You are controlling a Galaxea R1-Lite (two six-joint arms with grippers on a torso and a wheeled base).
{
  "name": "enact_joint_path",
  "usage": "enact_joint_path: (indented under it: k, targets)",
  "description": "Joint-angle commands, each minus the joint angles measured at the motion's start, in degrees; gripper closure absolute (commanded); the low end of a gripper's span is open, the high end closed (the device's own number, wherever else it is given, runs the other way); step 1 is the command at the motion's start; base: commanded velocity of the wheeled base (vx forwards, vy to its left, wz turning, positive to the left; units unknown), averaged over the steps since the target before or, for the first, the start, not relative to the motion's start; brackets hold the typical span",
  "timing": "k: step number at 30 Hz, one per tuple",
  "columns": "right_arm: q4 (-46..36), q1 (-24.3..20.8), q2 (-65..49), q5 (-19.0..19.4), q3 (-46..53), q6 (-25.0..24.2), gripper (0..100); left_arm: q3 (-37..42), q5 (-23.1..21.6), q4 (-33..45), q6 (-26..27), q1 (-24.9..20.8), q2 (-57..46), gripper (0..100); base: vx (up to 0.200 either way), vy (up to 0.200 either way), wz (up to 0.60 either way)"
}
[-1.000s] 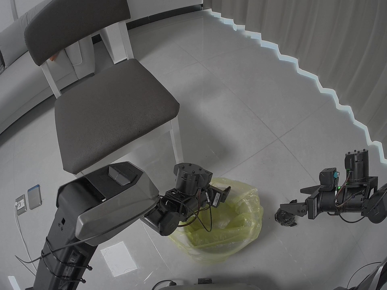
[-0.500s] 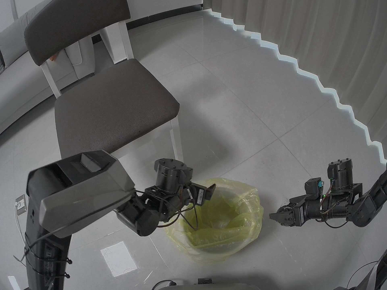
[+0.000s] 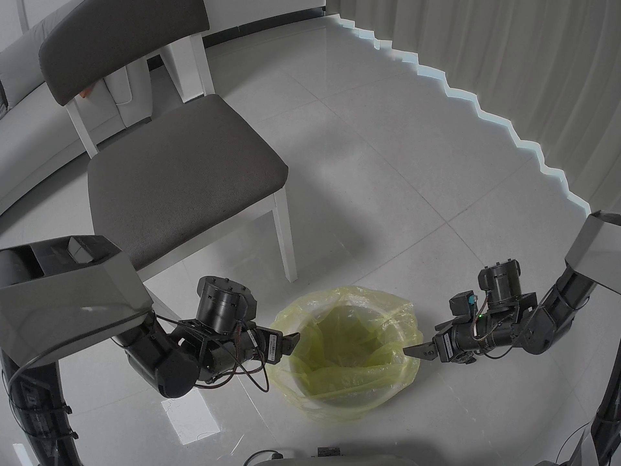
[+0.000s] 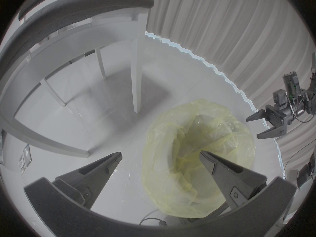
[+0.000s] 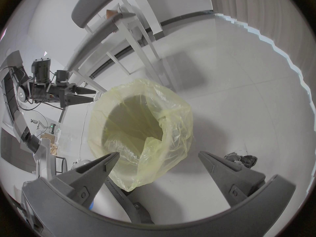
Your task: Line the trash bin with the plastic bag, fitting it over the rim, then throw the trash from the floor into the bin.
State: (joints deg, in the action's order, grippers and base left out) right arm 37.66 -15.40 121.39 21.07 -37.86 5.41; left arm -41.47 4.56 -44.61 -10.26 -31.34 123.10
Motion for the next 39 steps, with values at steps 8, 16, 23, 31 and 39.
enact_joint_path:
  k: [8, 16, 23, 31, 39]
  targets:
    - [-5.3, -0.7, 5.9, -2.9, -8.8, 0.0, 0, 1.9, -0.3, -5.1, -0.5, 1.1, 5.4, 0, 0.000, 0.000, 0.00]
    - [-6.5, -0.3, 6.8, -2.9, -9.6, 0.0, 0, 0.8, -0.3, -5.2, -0.5, 1.0, 7.2, 0, 0.000, 0.000, 0.00]
    - [-6.5, 0.4, 7.3, -2.9, -9.7, 0.1, 0, -0.6, -0.6, -5.3, -0.5, 1.0, 9.0, 100, 0.000, 0.000, 0.00]
    - [-6.4, 0.4, 7.9, -2.9, -9.5, 0.1, 0, -1.3, -0.5, -5.4, -0.5, 0.8, 9.0, 100, 0.000, 0.000, 0.00]
    - [-6.2, 0.4, 8.9, -2.9, -9.5, 1.3, 100, -0.7, -0.5, -6.9, -0.5, 0.7, 9.2, 100, 0.000, 0.000, 0.00]
